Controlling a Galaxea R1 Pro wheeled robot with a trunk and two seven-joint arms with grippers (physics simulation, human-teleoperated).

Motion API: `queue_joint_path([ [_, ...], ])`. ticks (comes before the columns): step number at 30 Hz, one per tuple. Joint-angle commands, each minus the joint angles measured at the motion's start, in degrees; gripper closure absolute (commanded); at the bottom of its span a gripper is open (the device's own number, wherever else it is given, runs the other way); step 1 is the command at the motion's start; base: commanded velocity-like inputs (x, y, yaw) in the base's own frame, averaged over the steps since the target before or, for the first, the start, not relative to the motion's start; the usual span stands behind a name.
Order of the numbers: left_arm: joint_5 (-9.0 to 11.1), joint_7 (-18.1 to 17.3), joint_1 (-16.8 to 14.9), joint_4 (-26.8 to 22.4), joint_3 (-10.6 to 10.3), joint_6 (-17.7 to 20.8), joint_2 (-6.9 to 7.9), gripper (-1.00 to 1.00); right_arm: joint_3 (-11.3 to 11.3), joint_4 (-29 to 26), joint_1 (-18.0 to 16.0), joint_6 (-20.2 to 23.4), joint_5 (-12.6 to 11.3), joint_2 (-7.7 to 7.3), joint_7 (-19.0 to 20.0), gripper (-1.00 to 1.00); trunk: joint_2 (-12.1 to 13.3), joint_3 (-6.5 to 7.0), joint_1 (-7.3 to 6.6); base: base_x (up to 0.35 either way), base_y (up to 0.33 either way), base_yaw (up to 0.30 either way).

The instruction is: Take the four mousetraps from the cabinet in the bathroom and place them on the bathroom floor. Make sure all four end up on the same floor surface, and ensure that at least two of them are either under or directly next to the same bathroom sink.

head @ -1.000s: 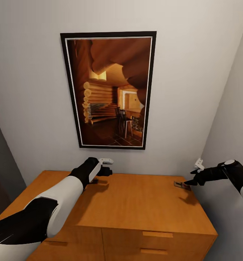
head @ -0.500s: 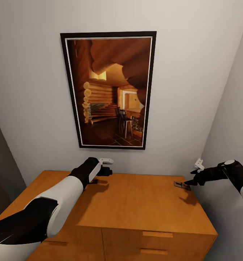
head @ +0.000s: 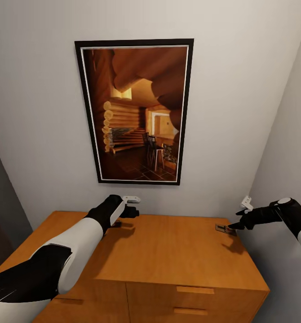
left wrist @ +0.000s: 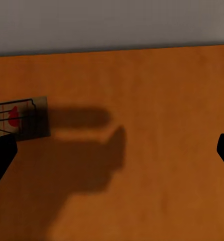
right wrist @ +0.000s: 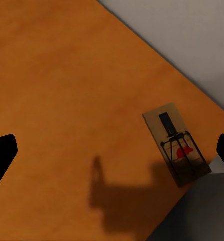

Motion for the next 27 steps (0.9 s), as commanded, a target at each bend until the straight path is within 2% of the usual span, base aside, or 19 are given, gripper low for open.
queue_joint_path([
  [1, 0.6, 0.4, 0.0, -0.1, -0.3, 0.2, 0.00, -1.00, 0.0, -0.1, 0.0, 0.6, 0.0, -0.01, 0.3, -1.00, 0.0, -0.03, 0.02, 0.000, 0.000, 0.000],
  [10, 0.6, 0.4, 0.0, -0.1, -0.3, 0.2, 0.00, -1.00, 0.0, -0.1, 0.0, 0.6, 0.1, -0.01, 0.3, -1.00, 0.0, -0.03, 0.02, 0.000, -0.012, 0.000],
  [18, 0.6, 0.4, 0.0, -0.1, -0.3, 0.2, 0.00, -1.00, 0.0, -0.1, 0.0, 0.6, 0.1, -0.01, 0.3, -1.00, 0.0, -0.03, 0.02, 0.000, -0.167, 0.000],
  [27, 0.6, 0.4, 0.0, -0.1, -0.3, 0.2, 0.00, -1.00, 0.1, -0.1, 0.0, 0.6, 0.1, -0.01, 0.3, -1.00, 0.0, -0.03, 0.02, 0.000, -0.038, 0.000],
])
